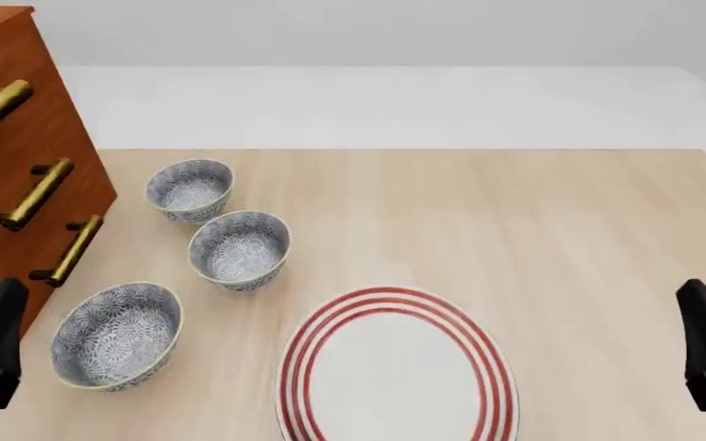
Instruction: Open the top drawer of the cabinet.
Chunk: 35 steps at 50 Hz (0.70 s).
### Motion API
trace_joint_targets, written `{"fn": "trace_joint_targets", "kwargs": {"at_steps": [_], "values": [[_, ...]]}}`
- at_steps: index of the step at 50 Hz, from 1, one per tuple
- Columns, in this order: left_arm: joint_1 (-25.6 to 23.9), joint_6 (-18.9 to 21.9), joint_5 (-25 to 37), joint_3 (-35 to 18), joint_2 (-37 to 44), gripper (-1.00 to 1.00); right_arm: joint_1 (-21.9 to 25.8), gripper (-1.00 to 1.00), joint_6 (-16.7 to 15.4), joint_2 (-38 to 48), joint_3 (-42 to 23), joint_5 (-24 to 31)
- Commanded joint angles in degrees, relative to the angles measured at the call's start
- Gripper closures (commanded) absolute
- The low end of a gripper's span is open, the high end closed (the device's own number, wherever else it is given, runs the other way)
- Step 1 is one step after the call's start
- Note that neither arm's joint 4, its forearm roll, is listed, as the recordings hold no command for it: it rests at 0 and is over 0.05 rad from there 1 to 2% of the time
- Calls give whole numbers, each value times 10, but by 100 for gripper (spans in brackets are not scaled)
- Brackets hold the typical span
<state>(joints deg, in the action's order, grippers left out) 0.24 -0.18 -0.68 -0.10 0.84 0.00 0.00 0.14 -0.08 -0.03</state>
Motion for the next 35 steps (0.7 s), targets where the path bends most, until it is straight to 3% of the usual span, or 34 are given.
{"fn": "trace_joint_targets", "kwargs": {"at_steps": [1, 13, 18, 20, 21, 26, 29, 32, 33, 35], "values": [[12, 2, -17, -3, 19, -100, 0, -100, 0, 3, -2, -1], [25, 20, 12, -34, 17, -100, 0, -100, 0, 3, -2, -1], [26, 47, 29, -59, 16, -100, 0, -100, 0, 3, -2, -1], [18, 100, 30, -67, 24, -100, 0, -100, 0, 3, -2, -1], [19, 87, 34, -75, 20, -100, 0, -100, 0, 3, -2, -1], [25, 110, 31, -101, 45, -100, 0, -100, 0, 3, -2, -1], [24, 140, 46, -114, 36, -100, 0, -100, 0, 3, -2, -1], [34, 143, 47, -121, 33, -100, 0, -100, 0, 3, -2, -1], [25, 175, 52, -120, 22, -100, 0, -100, 0, 3, -2, -1], [36, 174, 48, -131, 30, -100, 0, -100, 0, 3, -2, -1]]}}
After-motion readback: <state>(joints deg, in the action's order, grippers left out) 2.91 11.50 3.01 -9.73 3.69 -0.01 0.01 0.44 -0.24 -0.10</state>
